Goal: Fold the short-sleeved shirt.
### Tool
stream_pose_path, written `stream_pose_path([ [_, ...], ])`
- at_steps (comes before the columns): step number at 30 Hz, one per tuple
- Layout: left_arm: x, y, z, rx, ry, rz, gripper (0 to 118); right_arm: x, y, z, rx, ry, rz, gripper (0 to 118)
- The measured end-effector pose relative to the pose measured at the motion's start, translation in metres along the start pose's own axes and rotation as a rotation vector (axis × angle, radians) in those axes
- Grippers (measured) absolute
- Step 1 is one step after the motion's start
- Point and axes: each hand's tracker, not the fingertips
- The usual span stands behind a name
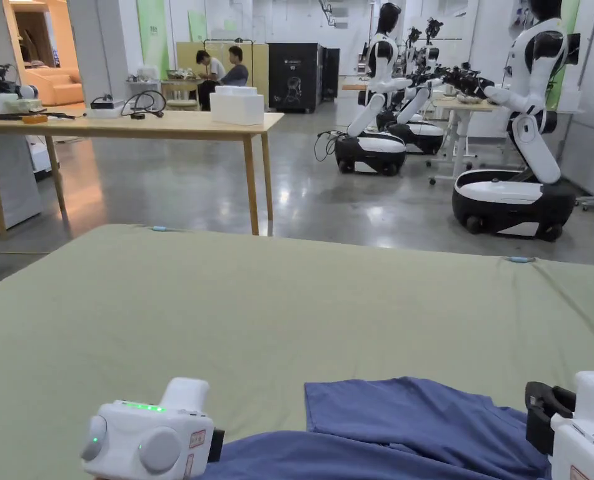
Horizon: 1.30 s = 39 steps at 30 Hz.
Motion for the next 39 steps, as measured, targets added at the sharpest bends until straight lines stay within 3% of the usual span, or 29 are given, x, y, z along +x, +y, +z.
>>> stream_pose_path([
  [1,-0.002,0.0,-0.007,-0.022,0.026,0.0,29,0.002,0.0,0.0,-0.003,-0.003,-0.001,1],
  [3,0.0,-0.001,-0.024,-0.058,0.093,-0.043,118,0.008,-0.001,-0.003,-0.012,-0.012,-0.004,1],
  [6,-0.004,-0.011,-0.046,-0.068,0.108,-0.082,112,0.021,-0.005,-0.007,-0.027,-0.036,-0.011,1],
  [11,-0.015,-0.01,-0.084,-0.125,0.139,0.006,106,0.049,-0.016,-0.012,-0.069,-0.087,-0.02,1],
  [16,-0.009,-0.013,-0.091,-0.135,0.126,0.005,102,0.096,-0.028,-0.016,-0.132,-0.183,-0.042,1],
  [17,-0.005,-0.013,-0.085,-0.127,0.113,-0.011,95,0.109,-0.03,-0.017,-0.149,-0.208,-0.065,1],
  [18,-0.005,-0.014,-0.081,-0.103,0.111,-0.037,79,0.12,-0.033,-0.02,-0.162,-0.232,-0.086,1],
  [19,-0.002,-0.014,-0.076,-0.087,0.107,-0.052,59,0.132,-0.035,-0.024,-0.183,-0.26,-0.105,1],
  [21,0.003,-0.013,-0.071,-0.059,0.12,-0.065,3,0.154,-0.039,-0.038,-0.241,-0.28,-0.144,1],
  [25,0.041,-0.019,-0.013,0.017,0.138,-0.089,3,0.184,-0.046,-0.073,-0.348,-0.28,-0.139,3],
  [26,0.024,-0.005,-0.018,0.003,0.09,-0.039,3,0.19,-0.048,-0.084,-0.383,-0.267,-0.14,18],
  [27,0.025,-0.003,-0.011,0.012,0.089,-0.031,3,0.194,-0.049,-0.094,-0.424,-0.263,-0.146,59],
  [28,0.027,-0.002,-0.004,0.021,0.084,-0.029,3,0.198,-0.052,-0.107,-0.48,-0.244,-0.166,94],
  [29,0.026,0.001,-0.002,0.024,0.074,-0.024,3,0.201,-0.057,-0.117,-0.517,-0.215,-0.18,115],
  [30,0.021,0.005,-0.004,0.03,0.07,-0.021,3,0.202,-0.06,-0.124,-0.524,-0.201,-0.178,118],
  [36,0.019,0.019,-0.002,0.045,0.059,-0.024,3,0.193,-0.077,-0.158,-0.563,-0.213,-0.098,116],
  [37,0.02,0.02,-0.005,0.045,0.063,-0.029,3,0.188,-0.081,-0.162,-0.594,-0.217,-0.068,106],
  [38,0.021,0.018,-0.008,0.042,0.065,-0.03,3,0.184,-0.085,-0.167,-0.641,-0.185,-0.063,80],
  [39,0.02,0.02,-0.009,0.04,0.064,-0.028,3,0.181,-0.088,-0.17,-0.665,-0.155,-0.056,22],
])
